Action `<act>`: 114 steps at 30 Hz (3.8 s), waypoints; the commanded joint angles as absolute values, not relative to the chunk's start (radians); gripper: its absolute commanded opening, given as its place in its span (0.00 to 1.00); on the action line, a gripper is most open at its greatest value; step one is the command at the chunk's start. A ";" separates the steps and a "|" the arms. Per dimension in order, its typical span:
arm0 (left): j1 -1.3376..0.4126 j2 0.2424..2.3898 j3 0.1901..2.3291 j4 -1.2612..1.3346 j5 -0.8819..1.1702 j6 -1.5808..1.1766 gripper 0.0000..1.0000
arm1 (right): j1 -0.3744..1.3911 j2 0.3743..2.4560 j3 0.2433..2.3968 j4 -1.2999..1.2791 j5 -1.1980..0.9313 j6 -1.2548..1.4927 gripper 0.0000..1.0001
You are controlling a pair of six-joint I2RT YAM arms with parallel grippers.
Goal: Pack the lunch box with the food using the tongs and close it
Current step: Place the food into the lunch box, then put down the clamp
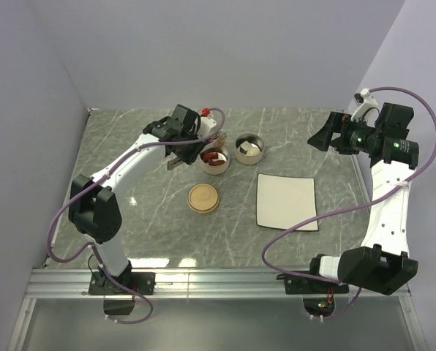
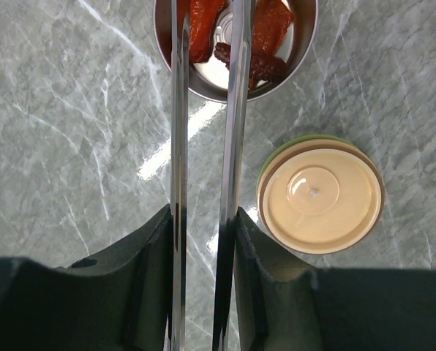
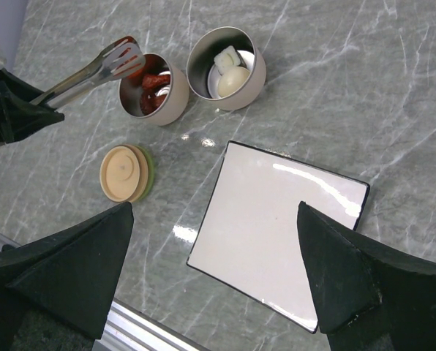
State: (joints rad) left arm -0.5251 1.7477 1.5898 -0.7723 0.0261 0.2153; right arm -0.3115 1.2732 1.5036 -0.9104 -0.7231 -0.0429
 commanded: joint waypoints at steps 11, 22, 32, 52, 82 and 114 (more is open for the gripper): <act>-0.518 1.755 1.532 -0.698 0.045 0.189 0.23 | -0.319 1.272 1.539 -0.922 -0.724 -0.052 1.00; -0.517 1.746 1.549 -0.719 0.040 0.176 0.48 | -0.319 1.266 1.534 -0.923 -0.730 -0.055 1.00; -0.476 1.672 1.634 -0.726 0.121 0.175 0.48 | -0.319 1.267 1.529 -0.922 -0.735 -0.061 1.00; -0.776 1.749 1.638 -0.540 0.374 0.178 0.47 | -0.319 1.273 1.543 -0.923 -0.726 -0.060 1.00; -0.994 2.235 1.922 -0.503 0.318 0.155 0.48 | -0.324 1.289 1.549 -0.925 -0.724 -0.064 1.00; -1.014 2.293 1.951 -0.584 0.311 0.184 0.77 | -0.328 1.278 1.536 -0.927 -0.727 -0.071 1.00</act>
State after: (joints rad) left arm -1.0031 2.2765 1.9026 -0.5739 0.3012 0.1719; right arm -0.3191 1.2934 1.5112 -0.9295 -0.7197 -0.0574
